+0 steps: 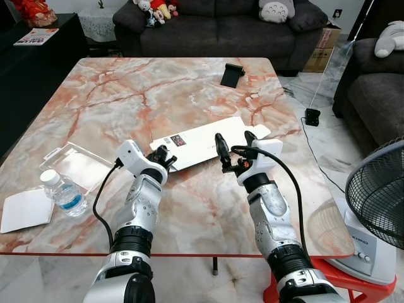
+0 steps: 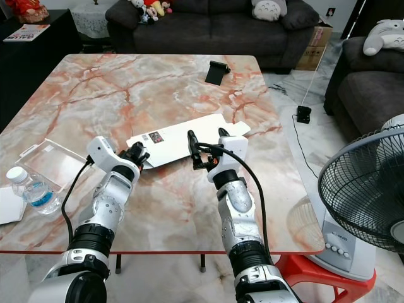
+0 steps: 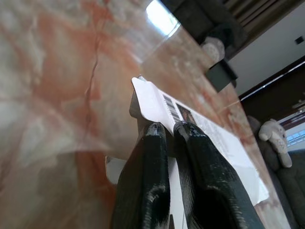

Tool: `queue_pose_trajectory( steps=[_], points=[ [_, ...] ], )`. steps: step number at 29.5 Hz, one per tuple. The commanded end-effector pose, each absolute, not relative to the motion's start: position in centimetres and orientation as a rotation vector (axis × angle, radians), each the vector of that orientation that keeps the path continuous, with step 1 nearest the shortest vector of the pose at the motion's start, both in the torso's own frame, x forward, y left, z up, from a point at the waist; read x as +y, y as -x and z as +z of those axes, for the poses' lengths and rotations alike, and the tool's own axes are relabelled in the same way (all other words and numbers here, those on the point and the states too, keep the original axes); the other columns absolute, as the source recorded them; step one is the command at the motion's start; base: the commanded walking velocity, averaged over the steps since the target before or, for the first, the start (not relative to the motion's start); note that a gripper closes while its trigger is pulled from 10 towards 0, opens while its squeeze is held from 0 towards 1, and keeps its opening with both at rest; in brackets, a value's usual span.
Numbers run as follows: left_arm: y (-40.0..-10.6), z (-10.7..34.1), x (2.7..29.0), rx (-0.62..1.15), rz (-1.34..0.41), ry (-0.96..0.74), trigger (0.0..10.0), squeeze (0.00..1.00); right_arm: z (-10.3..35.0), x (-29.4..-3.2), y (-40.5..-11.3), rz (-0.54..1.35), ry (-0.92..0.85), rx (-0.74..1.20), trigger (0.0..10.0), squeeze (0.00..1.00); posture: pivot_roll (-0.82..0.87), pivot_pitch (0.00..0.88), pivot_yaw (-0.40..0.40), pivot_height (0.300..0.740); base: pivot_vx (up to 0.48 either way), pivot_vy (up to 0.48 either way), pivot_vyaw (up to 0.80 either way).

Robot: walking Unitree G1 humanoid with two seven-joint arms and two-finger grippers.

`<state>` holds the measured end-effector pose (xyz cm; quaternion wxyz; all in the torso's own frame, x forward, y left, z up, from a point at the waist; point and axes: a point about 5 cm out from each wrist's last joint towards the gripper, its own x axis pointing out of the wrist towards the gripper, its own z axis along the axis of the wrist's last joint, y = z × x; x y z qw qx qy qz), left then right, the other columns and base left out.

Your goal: Picking trash to rubbish bin

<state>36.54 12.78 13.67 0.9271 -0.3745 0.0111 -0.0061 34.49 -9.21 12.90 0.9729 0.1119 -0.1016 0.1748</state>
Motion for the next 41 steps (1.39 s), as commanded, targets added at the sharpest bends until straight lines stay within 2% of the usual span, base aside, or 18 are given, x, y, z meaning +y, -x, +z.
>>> queue_pose_trajectory(
  steps=[1,8,9,10,11,19,26,41],
  points=[
    [-36.3,14.0,12.6,-0.006,-0.017,0.743,0.0,0.00,13.0,-9.0,-34.4,0.364,-0.223,-0.210,10.0,0.00,-0.01,0.059,-0.006,0.740,0.000,0.000,0.00],
    [-35.9,17.2,12.1,-0.205,-0.043,0.583,0.0,0.00,13.1,-9.1,-34.5,0.356,-0.224,-0.217,10.0,0.00,-0.01,0.043,-0.001,0.740,0.000,0.000,0.00],
    [-35.7,18.1,11.8,-0.258,-0.059,0.510,3.5,0.00,13.1,-9.1,-34.5,0.354,-0.225,-0.219,10.0,0.00,-0.01,0.032,0.001,0.740,0.000,0.000,0.00],
    [-35.6,18.4,11.7,-0.275,-0.065,0.487,3.5,0.00,13.2,-9.1,-34.5,0.353,-0.225,-0.220,10.0,0.00,-0.01,0.032,0.001,0.740,0.000,0.000,0.00],
    [-35.4,19.3,11.2,-0.314,-0.090,0.419,10.0,0.00,13.2,-9.1,-34.5,0.351,-0.225,-0.222,10.0,0.00,-0.01,0.032,0.001,0.740,0.000,0.000,0.00],
    [-34.8,22.0,9.2,-0.447,-0.162,0.125,10.0,0.00,13.4,-9.3,-34.7,0.332,-0.227,-0.229,10.0,0.00,0.00,0.039,-0.006,0.740,0.000,0.000,0.00],
    [-34.5,22.2,9.3,-0.493,-0.140,-0.126,10.0,0.00,14.0,-9.8,-34.9,0.300,-0.239,-0.259,10.0,0.00,0.01,0.049,-0.002,0.740,0.000,0.000,0.00],
    [-33.7,21.2,9.3,-0.518,-0.106,-0.264,10.0,0.00,16.0,-10.1,-35.3,0.280,-0.255,-0.342,10.0,0.00,0.01,0.058,0.004,0.740,0.000,0.000,0.00]
  ],
)
